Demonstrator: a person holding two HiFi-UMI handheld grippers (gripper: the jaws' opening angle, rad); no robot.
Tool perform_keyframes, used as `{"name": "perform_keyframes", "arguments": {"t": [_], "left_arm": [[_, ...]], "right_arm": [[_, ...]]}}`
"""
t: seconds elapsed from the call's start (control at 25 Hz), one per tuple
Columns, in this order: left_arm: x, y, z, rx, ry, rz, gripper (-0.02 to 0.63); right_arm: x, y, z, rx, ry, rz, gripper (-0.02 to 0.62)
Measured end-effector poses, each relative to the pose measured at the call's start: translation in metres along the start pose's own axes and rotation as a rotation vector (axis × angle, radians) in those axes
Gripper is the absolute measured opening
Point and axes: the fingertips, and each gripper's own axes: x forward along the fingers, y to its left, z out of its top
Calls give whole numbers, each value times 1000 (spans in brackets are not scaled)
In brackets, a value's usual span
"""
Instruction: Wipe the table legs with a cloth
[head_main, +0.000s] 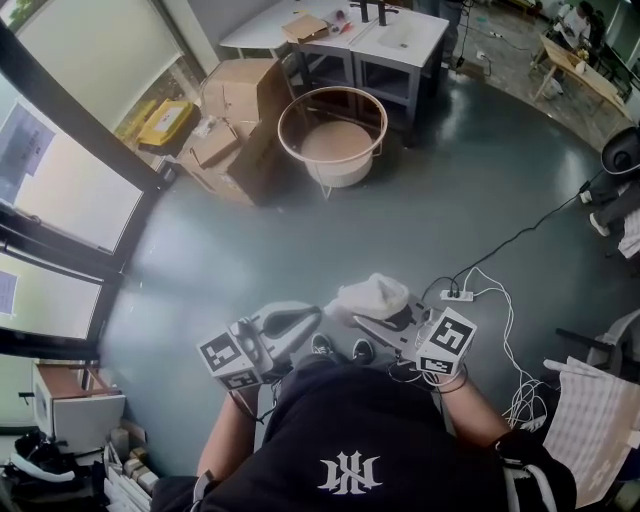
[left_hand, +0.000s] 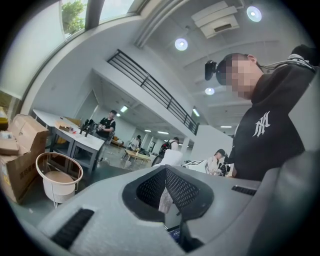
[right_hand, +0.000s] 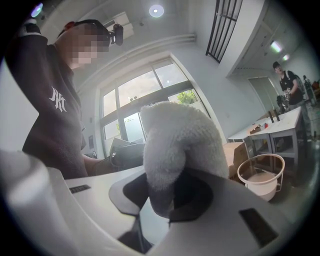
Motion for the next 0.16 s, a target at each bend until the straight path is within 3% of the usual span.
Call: {"name": "perform_keyframes", "arguments": {"t": [0.16], "left_arm": [[-4, 0, 13, 22, -17, 14, 6]], "right_arm": [[-3, 3, -2, -4, -2, -6, 80]]}}
